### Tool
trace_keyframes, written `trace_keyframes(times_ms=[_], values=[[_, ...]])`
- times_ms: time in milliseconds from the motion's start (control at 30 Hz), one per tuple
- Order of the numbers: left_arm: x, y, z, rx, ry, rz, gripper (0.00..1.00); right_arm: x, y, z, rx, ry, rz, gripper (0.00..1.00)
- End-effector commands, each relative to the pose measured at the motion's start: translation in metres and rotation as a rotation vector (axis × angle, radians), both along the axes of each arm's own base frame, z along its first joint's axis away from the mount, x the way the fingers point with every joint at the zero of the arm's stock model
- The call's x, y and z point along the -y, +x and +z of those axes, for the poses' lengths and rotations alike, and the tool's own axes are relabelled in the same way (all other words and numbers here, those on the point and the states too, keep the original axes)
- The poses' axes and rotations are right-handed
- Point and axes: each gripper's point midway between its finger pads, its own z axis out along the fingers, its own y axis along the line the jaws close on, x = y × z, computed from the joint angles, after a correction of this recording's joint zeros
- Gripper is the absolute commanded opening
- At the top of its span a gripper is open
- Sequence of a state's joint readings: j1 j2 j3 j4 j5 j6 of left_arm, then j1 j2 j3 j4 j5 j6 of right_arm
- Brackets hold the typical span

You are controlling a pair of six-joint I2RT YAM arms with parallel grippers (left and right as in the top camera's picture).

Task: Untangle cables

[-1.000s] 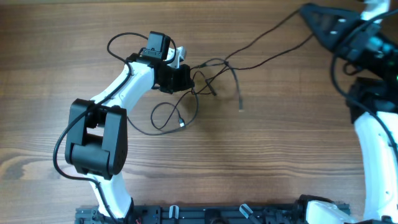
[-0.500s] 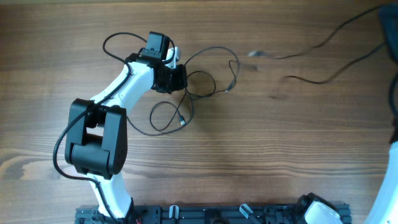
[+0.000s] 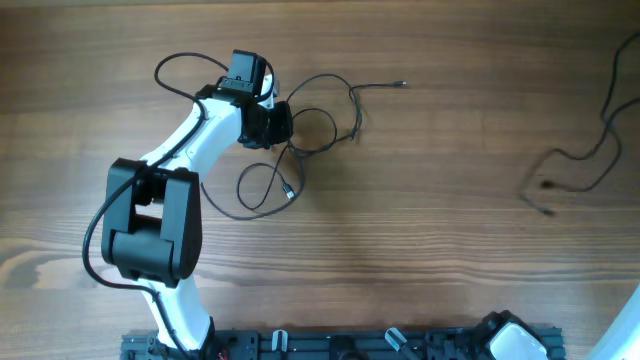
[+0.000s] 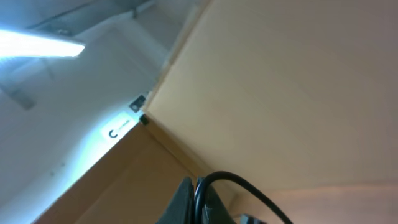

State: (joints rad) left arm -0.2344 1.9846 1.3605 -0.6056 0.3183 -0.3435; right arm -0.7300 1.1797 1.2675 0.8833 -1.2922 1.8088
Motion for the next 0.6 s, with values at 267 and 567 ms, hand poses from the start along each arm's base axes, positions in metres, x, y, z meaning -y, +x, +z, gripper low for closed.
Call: trace_keyframes(times_ms=[267,567], values=[[-0.005,-0.002,-0.007,-0.021,0.015,0.017,0.04,0.029,0.039,-0.095,-0.266,-0.08,0.198,0.04],[-0.005,-0.002,-0.007,-0.021,0.015,0.017,0.04,0.036,0.047,-0.135,-0.319,-0.022,0.213,0.04]])
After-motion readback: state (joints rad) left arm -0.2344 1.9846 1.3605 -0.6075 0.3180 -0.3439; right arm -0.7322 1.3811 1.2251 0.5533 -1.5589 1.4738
